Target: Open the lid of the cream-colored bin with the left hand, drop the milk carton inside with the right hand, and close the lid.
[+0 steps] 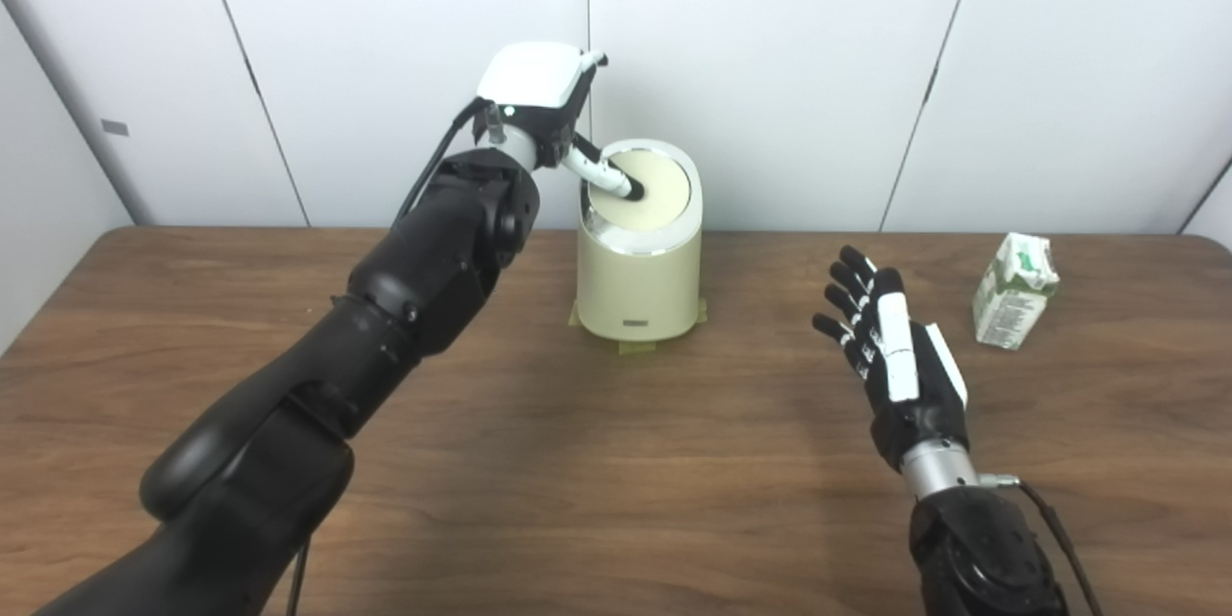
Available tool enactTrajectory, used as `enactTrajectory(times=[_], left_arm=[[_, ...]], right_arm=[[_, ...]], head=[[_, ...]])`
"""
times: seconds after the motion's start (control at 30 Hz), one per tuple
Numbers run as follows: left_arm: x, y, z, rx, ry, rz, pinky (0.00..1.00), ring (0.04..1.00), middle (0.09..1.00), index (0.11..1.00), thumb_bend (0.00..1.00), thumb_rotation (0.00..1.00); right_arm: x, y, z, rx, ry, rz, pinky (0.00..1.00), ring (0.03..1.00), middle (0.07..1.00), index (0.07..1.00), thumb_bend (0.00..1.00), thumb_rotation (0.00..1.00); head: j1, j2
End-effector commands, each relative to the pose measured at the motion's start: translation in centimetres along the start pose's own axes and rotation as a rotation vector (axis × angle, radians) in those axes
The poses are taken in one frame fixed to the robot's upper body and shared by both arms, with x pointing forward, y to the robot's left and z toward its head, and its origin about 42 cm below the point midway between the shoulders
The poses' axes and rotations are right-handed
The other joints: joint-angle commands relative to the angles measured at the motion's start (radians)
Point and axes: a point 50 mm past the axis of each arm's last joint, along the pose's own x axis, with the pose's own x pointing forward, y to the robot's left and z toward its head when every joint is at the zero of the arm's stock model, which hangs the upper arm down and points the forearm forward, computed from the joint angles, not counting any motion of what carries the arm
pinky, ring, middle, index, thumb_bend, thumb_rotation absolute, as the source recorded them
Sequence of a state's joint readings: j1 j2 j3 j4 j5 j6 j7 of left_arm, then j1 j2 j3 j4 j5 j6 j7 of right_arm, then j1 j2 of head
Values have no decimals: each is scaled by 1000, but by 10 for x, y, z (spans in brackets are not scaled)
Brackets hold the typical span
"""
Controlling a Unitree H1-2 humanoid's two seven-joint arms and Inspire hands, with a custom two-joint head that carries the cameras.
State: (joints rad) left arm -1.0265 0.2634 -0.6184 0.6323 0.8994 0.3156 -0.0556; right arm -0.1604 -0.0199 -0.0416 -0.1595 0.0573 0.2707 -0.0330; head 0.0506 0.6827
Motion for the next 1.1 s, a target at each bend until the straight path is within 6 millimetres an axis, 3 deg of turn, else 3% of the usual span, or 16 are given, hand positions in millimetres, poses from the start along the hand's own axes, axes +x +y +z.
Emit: enactTrajectory(times=[0.0,0.7,0.87,1.07], left_arm=[[3,-1,-1,69,-6,9,924,936,936,933,999,38],[-5,-40,5,135,-69,-20,929,934,935,934,1000,80],[-4,-25,-1,71,-47,-45,942,950,944,950,985,82],[-1,7,-14,-284,62,-63,921,946,947,945,925,6]], right_arm=[[9,1,21,8,-89,22,853,942,945,940,674,1000],[13,0,15,15,-85,20,849,941,944,942,666,1000],[14,0,14,15,-84,15,839,940,944,939,661,1000],[15,-1,12,25,-79,16,844,942,946,946,658,1000]], head=[[-1,1],[-3,-18],[4,-21],[6,-24]])
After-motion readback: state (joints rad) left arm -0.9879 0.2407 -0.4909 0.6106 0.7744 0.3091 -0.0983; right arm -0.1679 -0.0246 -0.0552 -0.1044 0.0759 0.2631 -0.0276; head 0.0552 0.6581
